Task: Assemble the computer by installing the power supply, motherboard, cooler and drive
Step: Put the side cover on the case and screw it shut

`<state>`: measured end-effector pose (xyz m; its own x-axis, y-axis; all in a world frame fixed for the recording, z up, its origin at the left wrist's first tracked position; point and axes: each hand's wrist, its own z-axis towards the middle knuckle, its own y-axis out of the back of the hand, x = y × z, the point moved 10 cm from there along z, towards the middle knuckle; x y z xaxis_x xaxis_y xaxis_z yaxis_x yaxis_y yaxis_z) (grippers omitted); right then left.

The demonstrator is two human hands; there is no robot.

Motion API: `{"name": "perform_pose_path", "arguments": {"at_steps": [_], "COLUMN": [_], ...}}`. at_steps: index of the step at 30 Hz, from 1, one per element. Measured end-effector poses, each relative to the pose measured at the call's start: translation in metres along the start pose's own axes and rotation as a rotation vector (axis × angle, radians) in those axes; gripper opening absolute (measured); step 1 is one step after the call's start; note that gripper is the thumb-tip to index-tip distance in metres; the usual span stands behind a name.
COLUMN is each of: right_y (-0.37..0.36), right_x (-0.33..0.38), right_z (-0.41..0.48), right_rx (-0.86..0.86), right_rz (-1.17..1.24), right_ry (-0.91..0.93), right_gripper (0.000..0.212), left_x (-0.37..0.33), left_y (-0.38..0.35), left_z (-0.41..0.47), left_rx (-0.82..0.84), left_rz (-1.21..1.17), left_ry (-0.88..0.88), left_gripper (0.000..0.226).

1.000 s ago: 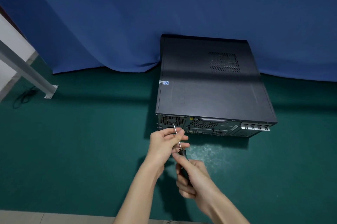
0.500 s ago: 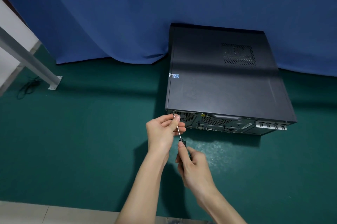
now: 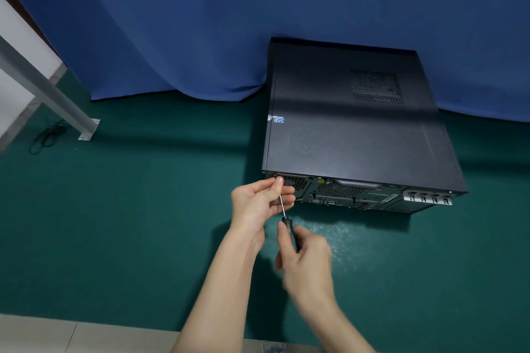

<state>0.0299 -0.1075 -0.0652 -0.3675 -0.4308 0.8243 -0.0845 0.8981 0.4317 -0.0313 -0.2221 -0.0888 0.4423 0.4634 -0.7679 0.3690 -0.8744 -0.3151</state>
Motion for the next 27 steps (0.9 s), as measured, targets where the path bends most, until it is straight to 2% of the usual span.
{"name": "perform_pose_path", "arguments": {"at_steps": [1,2,3,4,5,7,8,9,10,11,12,14,15,16,19,21,22,23,26,27], "right_y": [0.004,0.005,0.006,0.006,0.003,-0.027,-0.039,-0.042,-0.040,-0.031,-0.019,0.005,0.010,0.011,0.011,0.015,0.018,0.019,-0.017,-0.028], "right_x": [0.004,0.009,0.009,0.004,-0.007,-0.022,-0.018,-0.015,-0.015,-0.017,-0.015,0.007,0.021,0.033,0.048,0.038,0.029,0.017,-0.011,-0.009], "right_z": [-0.003,-0.006,-0.008,-0.005,0.000,-0.002,-0.008,-0.011,-0.010,-0.006,-0.001,-0.001,-0.005,-0.010,-0.016,-0.012,-0.008,-0.005,-0.004,-0.008], "right_rx": [-0.084,-0.151,-0.168,-0.154,-0.102,0.161,0.271,0.313,0.295,0.230,0.138,-0.092,-0.189,-0.249,-0.330,-0.294,-0.283,-0.247,0.087,0.189], "right_rz": [-0.277,-0.434,-0.448,-0.283,0.021,0.685,0.898,0.992,0.972,0.817,0.522,-0.224,-0.470,-0.559,-0.576,-0.568,-0.506,-0.342,0.545,0.766], "right_ry": [0.025,0.037,0.015,-0.009,-0.078,-0.342,-0.445,-0.485,-0.469,-0.409,-0.308,-0.092,-0.028,0.015,0.115,0.016,-0.039,-0.101,-0.365,-0.432], "right_gripper": [0.036,0.034,0.034,0.037,0.041,0.040,0.035,0.031,0.030,0.032,0.035,0.037,0.035,0.031,0.026,0.034,0.036,0.037,0.030,0.025], "left_x": [0.001,0.001,0.000,-0.001,-0.001,0.004,0.006,0.008,0.011,0.013,0.015,0.019,0.020,0.019,0.010,0.005,0.002,0.001,0.001,0.000], "left_y": [-0.002,-0.003,-0.004,-0.004,-0.003,-0.002,-0.003,-0.005,-0.007,-0.010,-0.012,-0.016,-0.018,-0.018,-0.011,-0.009,-0.009,-0.009,-0.010,-0.010], "left_z": [-0.002,-0.003,-0.003,-0.002,0.000,0.004,0.004,0.004,0.004,0.004,0.005,0.005,0.004,0.004,0.005,0.008,0.009,0.010,0.010,0.010], "left_rx": [0.019,0.030,0.031,0.019,0.002,-0.005,0.008,0.030,0.055,0.076,0.091,0.121,0.139,0.153,0.145,0.120,0.112,0.106,0.109,0.111], "left_rz": [0.005,0.021,0.038,0.047,0.041,-0.018,-0.065,-0.119,-0.175,-0.227,-0.274,-0.357,-0.378,-0.369,-0.195,-0.102,-0.066,-0.036,-0.019,-0.018], "left_ry": [0.011,0.017,0.019,0.025,0.038,0.090,0.115,0.137,0.153,0.167,0.181,0.207,0.212,0.204,0.122,0.077,0.064,0.058,0.048,0.038], "left_gripper": [0.016,0.013,0.009,0.005,0.006,0.011,0.014,0.016,0.019,0.021,0.024,0.029,0.029,0.027,0.017,0.013,0.012,0.012,0.012,0.013]}}
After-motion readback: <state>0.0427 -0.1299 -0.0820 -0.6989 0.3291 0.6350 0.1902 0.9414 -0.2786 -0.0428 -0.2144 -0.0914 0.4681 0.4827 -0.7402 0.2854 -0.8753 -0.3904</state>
